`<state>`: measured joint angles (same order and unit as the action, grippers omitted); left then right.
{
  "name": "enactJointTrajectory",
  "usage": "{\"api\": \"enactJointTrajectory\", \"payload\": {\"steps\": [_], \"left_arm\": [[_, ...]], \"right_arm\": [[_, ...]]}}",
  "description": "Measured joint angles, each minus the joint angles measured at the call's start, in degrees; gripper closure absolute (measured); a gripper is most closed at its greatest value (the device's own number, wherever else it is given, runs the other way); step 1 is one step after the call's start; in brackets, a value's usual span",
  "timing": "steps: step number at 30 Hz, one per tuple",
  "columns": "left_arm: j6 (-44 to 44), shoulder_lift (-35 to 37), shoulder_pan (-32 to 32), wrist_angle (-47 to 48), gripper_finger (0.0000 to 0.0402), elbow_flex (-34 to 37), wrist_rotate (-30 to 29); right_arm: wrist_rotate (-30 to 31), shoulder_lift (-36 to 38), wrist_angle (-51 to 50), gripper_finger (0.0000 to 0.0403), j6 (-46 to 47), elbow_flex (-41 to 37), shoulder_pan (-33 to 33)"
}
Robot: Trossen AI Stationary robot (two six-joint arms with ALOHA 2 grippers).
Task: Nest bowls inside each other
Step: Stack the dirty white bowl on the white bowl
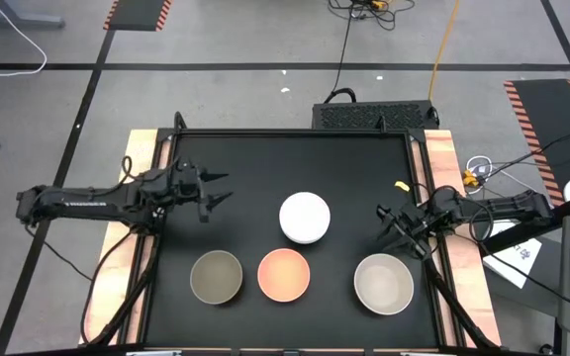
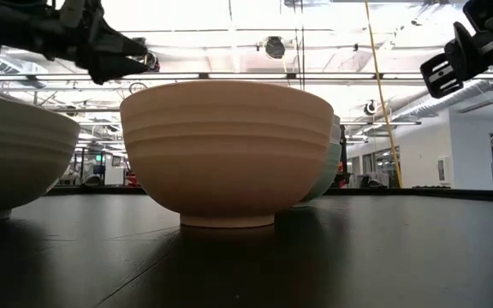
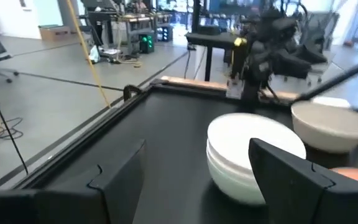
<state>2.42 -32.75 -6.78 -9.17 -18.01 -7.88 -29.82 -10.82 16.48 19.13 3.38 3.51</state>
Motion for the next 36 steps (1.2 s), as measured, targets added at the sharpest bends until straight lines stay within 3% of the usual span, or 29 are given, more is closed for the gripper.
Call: {"api": "enactJointTrajectory", "payload": {"steps": [8, 18, 23, 30, 32, 36], "left_arm": [[-3.2, 8.4, 0.1, 11.5, 0.0121, 0.1, -0.2], [-4.7, 15.4, 0.6, 15.5, 0.0121, 3.2, -1.9], [-4.7, 20.4, 0.6, 13.6, 0.0121, 5.9, 2.2], [-4.7, 27.9, 0.6, 17.6, 0.0121, 9.3, 2.4], [-3.8, 29.7, 0.6, 17.5, 0.0121, 10.0, 4.3], [-3.7, 32.0, 0.6, 19.4, 0.0121, 10.1, 6.8]], "right_arm": [[3.2, 0.0, 0.0, 0.0234, -7.3, 0.2, 0.0], [4.5, 0.0, -1.3, 0.0234, -6.4, 0.3, 0.0], [4.5, 0.0, -1.7, 0.0234, -6.4, 0.3, 0.0], [4.5, 0.0, -0.6, 0.0234, -5.5, 0.7, 0.0], [5.4, 0.0, -4.5, 0.0234, -5.0, 2.6, 0.0], [13.9, -1.2, -21.8, 0.0241, -7.9, 10.7, 0.5]]}}
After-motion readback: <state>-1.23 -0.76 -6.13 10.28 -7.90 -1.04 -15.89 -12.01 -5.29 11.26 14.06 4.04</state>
